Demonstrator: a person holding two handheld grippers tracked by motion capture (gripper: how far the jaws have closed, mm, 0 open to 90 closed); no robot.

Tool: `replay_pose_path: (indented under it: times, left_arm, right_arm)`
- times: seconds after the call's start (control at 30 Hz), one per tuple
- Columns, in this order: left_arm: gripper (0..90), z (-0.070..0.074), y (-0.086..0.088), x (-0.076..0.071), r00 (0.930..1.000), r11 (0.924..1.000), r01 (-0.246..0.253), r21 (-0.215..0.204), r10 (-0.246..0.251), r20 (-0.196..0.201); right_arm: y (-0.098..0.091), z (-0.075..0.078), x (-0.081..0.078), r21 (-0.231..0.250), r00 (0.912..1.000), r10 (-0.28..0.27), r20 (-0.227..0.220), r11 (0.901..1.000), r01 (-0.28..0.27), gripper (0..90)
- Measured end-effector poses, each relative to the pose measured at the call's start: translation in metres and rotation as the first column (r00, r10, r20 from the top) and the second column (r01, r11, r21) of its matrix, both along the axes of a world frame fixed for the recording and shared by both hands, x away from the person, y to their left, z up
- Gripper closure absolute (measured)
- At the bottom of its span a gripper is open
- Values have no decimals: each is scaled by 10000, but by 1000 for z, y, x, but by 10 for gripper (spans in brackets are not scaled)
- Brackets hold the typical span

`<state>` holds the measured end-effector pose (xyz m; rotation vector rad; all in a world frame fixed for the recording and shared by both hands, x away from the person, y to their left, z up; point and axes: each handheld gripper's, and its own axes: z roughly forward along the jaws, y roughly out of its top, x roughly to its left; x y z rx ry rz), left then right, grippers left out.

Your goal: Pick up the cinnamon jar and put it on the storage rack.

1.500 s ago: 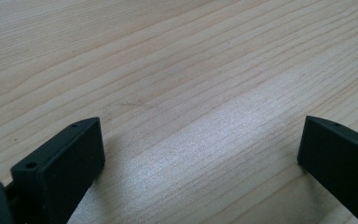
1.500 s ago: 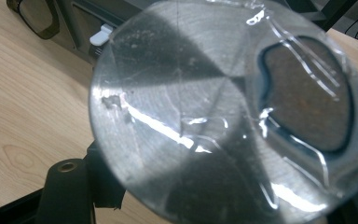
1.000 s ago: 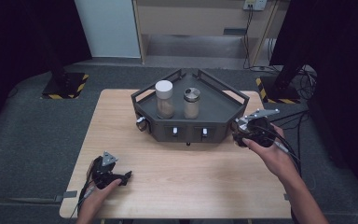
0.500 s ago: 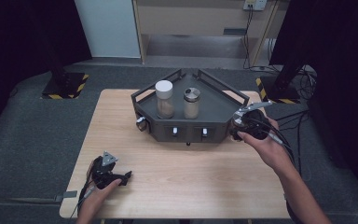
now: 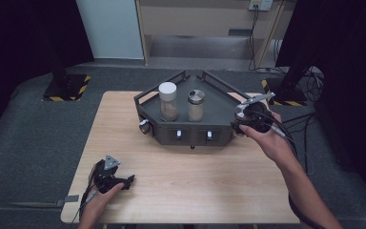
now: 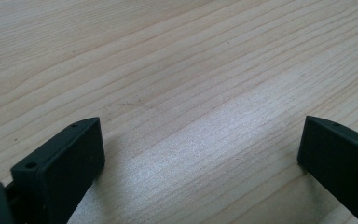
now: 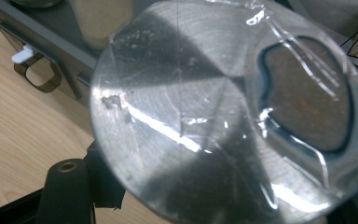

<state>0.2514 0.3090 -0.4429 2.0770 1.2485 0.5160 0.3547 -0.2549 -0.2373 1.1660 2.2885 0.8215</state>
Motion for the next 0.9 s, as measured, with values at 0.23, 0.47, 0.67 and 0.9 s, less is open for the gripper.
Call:
replay_pose_path:
  times: [0.23, 0.47, 0.67, 0.9]
  left_arm:
    - [0, 0, 0, 0, 10000, 10000, -5, -6, 5, 4]
    - [0, 0, 0, 0, 10000, 10000, -15, -18, 15, 11]
    - [0, 0, 0, 0, 10000, 10000, -2, 4, 2, 2]
    - [0, 0, 0, 0, 10000, 10000, -2, 8, 2, 10]
  right_arm:
    - [8, 4, 9, -147, 10000, -8, 10, 9999, 8, 312]
    - [12, 7, 18, -116, 10000, -62, -7, 9999, 62, 312]
    - [13, 7, 22, 80, 9999, -103, 10, 9999, 103, 312]
    - [18, 6, 34, -17, 9998, -159, -69, 9999, 159, 312]
